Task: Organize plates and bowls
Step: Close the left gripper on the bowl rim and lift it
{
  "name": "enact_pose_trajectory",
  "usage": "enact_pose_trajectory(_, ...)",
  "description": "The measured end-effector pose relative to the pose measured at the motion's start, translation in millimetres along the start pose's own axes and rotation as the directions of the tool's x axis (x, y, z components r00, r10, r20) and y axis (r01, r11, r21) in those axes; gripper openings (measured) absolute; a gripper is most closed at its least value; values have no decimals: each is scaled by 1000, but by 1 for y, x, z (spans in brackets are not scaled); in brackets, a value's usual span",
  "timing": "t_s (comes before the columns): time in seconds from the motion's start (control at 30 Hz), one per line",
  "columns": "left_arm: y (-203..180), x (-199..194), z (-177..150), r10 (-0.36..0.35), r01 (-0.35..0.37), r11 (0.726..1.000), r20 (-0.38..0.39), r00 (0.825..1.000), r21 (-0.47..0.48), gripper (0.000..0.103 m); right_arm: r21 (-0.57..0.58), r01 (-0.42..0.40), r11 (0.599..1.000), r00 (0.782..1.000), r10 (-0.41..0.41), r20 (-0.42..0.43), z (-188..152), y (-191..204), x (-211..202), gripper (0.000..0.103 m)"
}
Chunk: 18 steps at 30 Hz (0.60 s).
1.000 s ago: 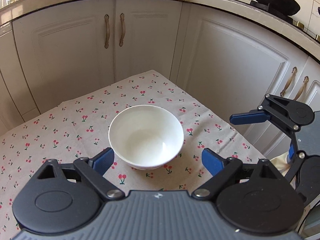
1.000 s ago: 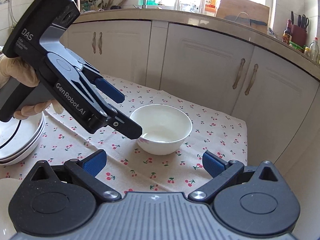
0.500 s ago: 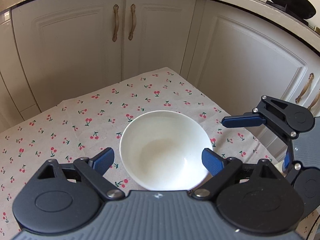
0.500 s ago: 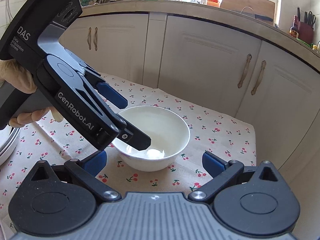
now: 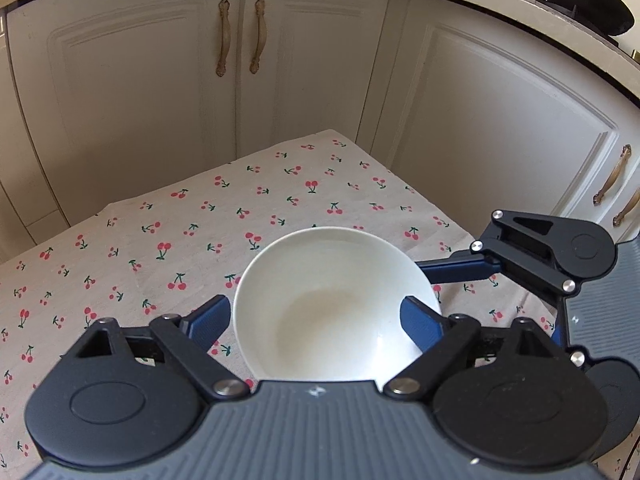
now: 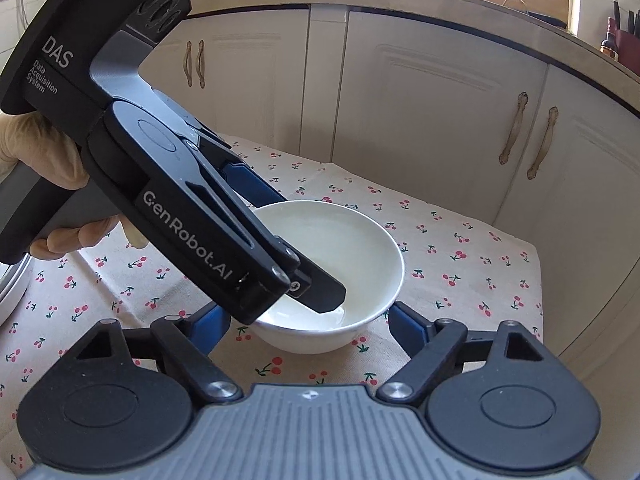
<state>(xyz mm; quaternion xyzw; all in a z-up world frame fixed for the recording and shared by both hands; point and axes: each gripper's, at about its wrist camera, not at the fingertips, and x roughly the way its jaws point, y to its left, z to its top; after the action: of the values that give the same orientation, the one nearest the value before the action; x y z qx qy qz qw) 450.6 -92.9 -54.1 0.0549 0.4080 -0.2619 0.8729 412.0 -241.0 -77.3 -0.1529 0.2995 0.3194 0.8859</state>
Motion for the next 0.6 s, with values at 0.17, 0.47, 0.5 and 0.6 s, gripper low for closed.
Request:
enact_pose_trajectory(0.17, 2, 2, 1, -5, 5, 1000, -3, 1000, -1, 86, 2, -1, 1000, 1000, 1, -3, 1, 0, 1, 89)
enact_pose_trajectory(0.47, 1, 5, 1, -21, 21, 1000, -10, 1000, 12, 86, 4, -1, 1000, 1000, 1, -5, 2, 1, 1, 89)
enact_pose_trajectory(0.5, 1, 5, 1, -22, 22, 1000, -10, 1000, 11, 86, 3, -1, 1000, 1000, 1, -5, 2, 0, 2, 89)
enact_pose_trajectory(0.6, 0, 4, 1, -19, 19, 1000, -14, 1000, 16, 86, 1, 0, 1000, 1000, 0, -8, 2, 1, 2, 89)
